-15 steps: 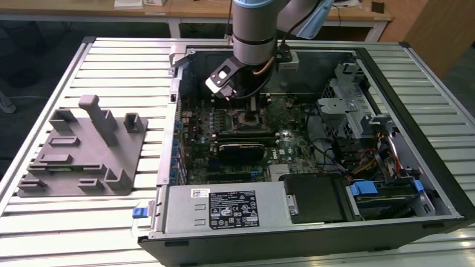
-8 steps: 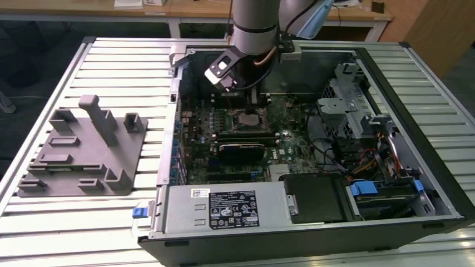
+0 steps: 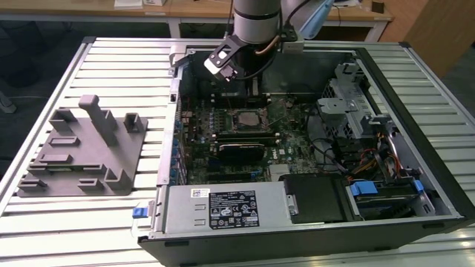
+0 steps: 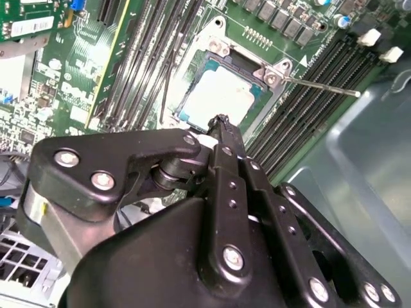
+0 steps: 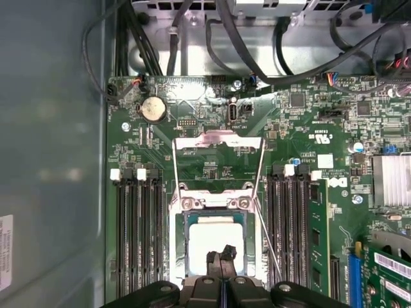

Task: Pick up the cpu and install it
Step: 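Place the cpu into insertion slot, then close the cpu cover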

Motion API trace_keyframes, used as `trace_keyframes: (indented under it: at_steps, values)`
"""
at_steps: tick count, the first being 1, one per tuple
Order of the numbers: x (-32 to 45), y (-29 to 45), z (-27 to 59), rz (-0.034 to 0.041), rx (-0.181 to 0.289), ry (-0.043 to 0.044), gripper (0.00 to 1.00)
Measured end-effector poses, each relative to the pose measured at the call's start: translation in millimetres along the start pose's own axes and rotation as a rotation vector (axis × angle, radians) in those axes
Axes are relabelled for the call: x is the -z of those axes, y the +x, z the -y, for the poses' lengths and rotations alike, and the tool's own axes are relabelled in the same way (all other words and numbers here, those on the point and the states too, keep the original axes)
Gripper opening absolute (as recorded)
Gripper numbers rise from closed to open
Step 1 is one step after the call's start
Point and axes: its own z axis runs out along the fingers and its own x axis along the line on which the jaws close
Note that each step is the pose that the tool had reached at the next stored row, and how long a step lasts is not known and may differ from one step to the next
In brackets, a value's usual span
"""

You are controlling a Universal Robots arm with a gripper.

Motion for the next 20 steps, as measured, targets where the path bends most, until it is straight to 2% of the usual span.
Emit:
trace_keyframes:
  at_steps: [12, 15, 20]
  values:
    - [1.8, 0.0, -0.1, -0.0002, 0.000, -0.0001, 0.11]
    - [4.1, 0.0, -0.2, -0.0002, 0.000, -0.0001, 0.11]
    - [12.3, -0.1, -0.6, -0.0002, 0.000, -0.0001, 0.11]
